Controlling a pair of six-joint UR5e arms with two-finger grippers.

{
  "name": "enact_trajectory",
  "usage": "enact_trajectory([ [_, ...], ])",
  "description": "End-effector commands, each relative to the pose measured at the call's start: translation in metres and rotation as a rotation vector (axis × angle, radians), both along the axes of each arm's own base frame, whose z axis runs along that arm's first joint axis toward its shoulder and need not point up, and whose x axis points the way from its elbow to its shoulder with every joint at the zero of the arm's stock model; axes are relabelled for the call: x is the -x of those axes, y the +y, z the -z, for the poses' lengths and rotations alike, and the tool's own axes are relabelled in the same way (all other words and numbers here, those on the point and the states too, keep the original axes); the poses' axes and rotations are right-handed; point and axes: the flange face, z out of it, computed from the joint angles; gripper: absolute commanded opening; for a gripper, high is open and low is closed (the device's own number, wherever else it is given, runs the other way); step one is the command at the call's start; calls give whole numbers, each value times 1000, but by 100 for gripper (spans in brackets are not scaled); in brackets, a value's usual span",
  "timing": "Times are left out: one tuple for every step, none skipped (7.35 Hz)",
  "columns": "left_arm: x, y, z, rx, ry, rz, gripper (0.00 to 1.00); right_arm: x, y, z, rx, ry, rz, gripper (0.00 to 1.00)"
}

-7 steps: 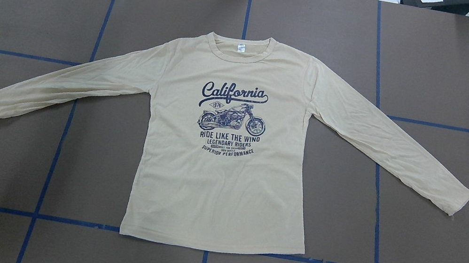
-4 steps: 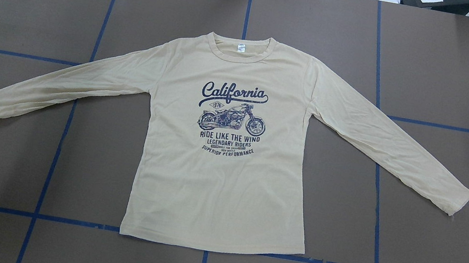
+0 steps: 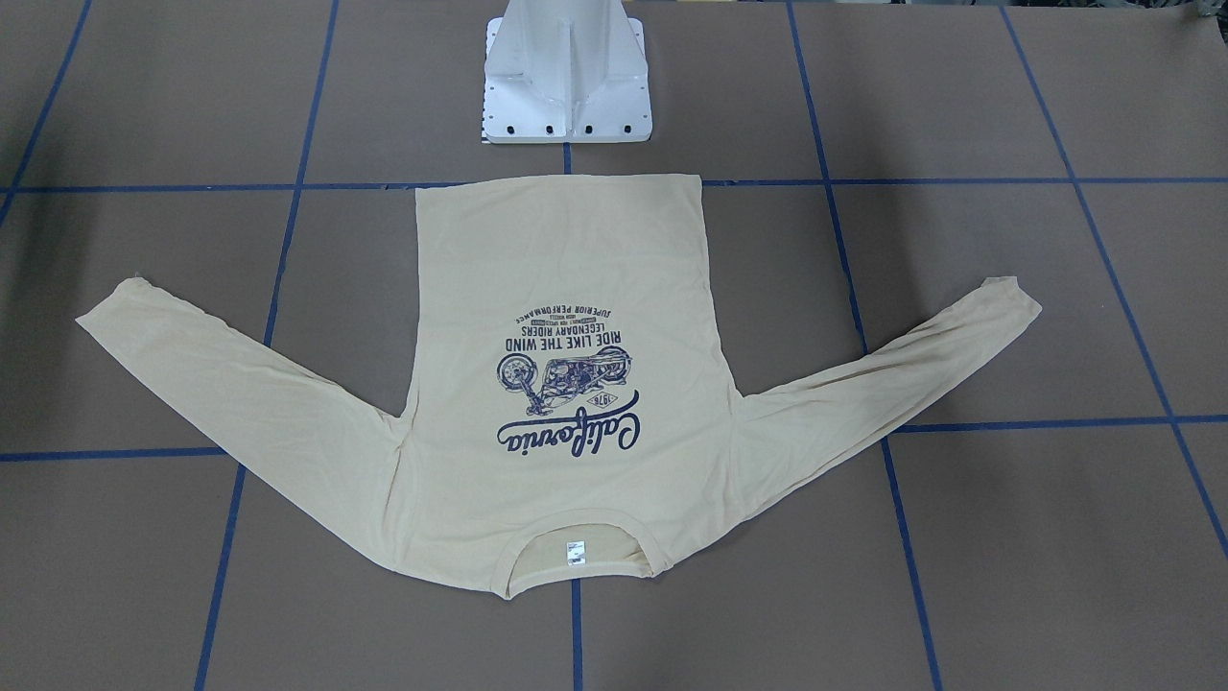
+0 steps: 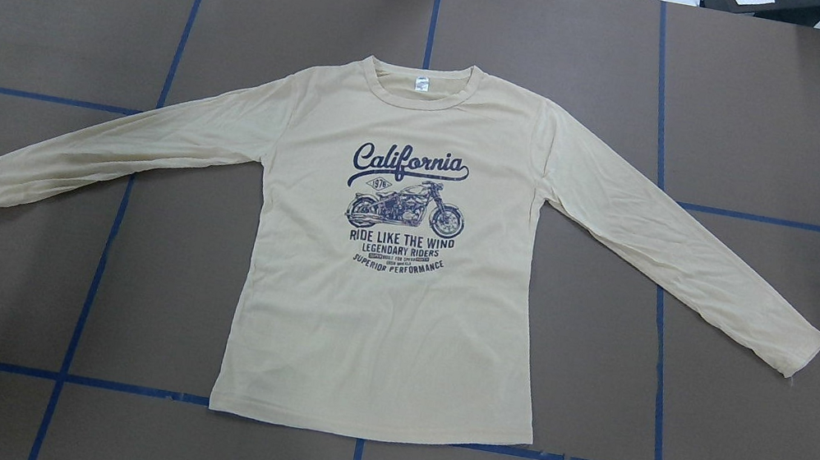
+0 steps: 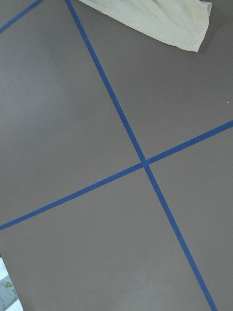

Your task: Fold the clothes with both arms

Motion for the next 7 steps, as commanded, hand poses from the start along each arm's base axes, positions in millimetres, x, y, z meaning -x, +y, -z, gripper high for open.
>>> enact_trajectory([
  [0, -7, 10, -69, -11, 1, 100, 79, 9, 64, 52, -28, -36, 100],
  [0, -7, 17, -131, -16, 1, 100, 101, 23, 64, 49, -23, -58, 100],
  [0, -7, 16, -146, -17, 3, 100, 112, 54, 41, 3, -43, -85, 100],
  [0, -7, 16, -146, -17, 3, 100, 118, 78, 33, -8, -94, -134, 100],
  [0, -7, 15, -144, -17, 3, 100, 131, 105, 19, 3, -102, -162, 100],
  [0, -5, 14, -141, -16, 3, 100, 142, 111, 21, -15, -145, -199, 100],
  [0, -5, 13, -140, -18, 4, 100, 160, 114, 15, -31, -144, -205, 100],
])
